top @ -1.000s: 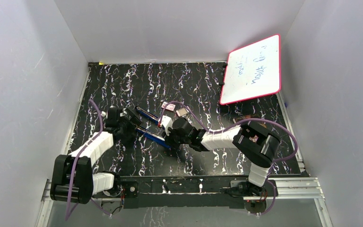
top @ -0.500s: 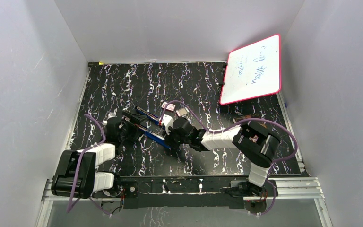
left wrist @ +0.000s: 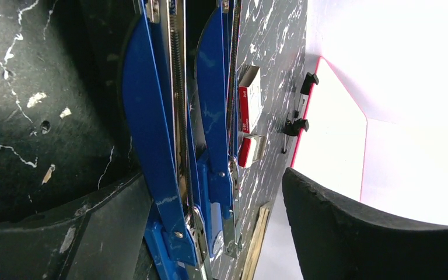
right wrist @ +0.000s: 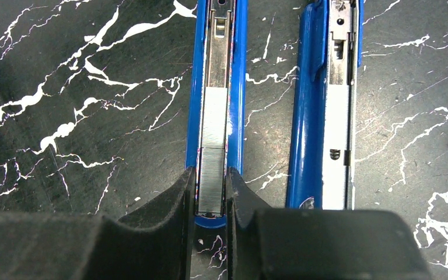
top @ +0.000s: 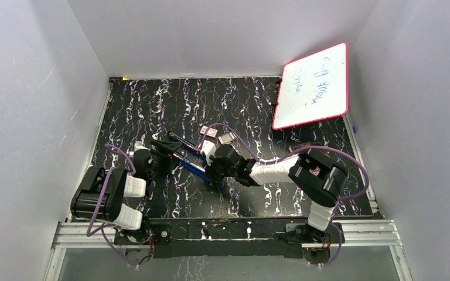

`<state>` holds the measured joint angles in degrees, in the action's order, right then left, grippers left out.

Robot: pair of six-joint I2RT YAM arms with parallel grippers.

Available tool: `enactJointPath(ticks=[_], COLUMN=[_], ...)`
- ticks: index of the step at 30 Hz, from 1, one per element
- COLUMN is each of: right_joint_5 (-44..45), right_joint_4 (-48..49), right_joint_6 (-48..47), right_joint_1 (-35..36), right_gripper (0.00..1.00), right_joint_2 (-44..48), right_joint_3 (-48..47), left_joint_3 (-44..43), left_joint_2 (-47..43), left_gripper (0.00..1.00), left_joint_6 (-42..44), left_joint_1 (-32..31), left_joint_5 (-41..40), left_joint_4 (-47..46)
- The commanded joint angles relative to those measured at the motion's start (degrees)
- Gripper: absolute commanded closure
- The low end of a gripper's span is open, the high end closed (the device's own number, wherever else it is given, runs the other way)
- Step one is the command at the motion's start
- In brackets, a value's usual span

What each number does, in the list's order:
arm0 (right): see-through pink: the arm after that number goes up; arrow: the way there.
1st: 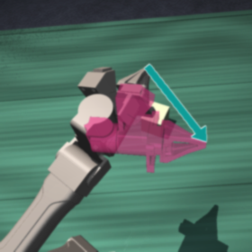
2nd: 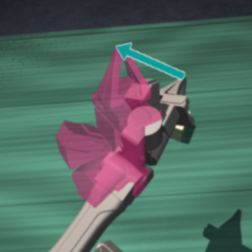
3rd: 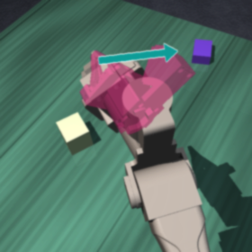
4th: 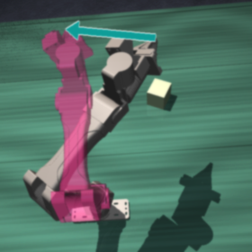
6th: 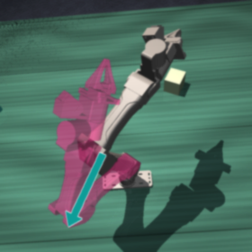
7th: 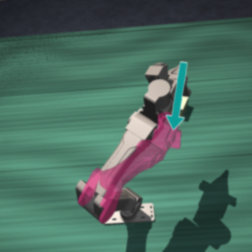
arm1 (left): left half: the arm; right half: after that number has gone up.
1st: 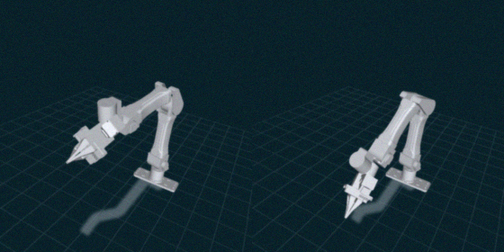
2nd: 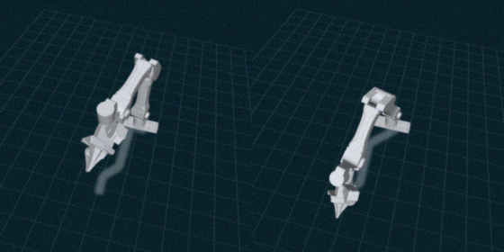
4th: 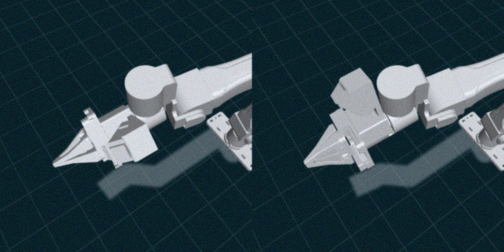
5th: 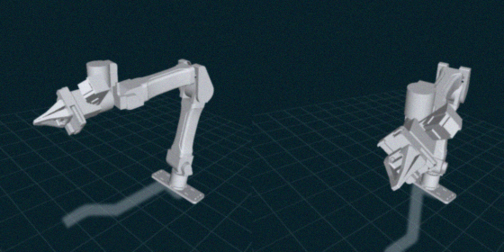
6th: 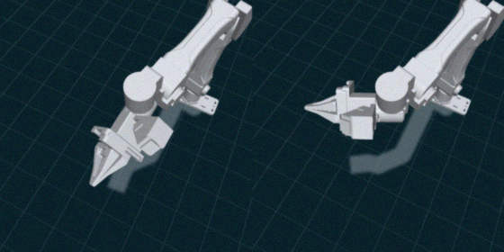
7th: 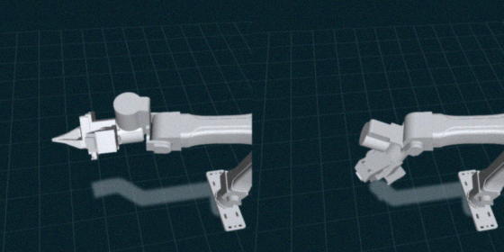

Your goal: Load the staples into the stapler

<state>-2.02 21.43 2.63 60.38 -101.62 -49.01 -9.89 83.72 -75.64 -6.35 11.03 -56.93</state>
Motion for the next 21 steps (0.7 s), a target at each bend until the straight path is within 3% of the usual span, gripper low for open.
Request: enactJointPath(ticks=[1, 13, 21], right_joint_5=[-7.07, -6.39, -2.71], right_joint_4=[2.47, 0.77, -0.7], right_joint_6=[-2.33, -3.25, -2.39], right_joint_1=[1.03, 1.03, 1.03], right_gripper=[1.0, 1.0, 1.0], right_joint_2=[0.78, 1.27, 0.32], right_joint_3=[1.0, 1.82, 0.62], left_joint_3=[-0.18, -0.97, -5.32], left_joint_2=[0.51, -3.51, -15.94], left_gripper=[0.22, 0.28, 0.27], left_joint_6=[3.52, 9.59, 20.41], left_joint_1=[2.13, 7.23, 7.52], left_joint_5=[-0.65, 3.12, 0.53], left_joint_4=[-1.87, -1.13, 17.36])
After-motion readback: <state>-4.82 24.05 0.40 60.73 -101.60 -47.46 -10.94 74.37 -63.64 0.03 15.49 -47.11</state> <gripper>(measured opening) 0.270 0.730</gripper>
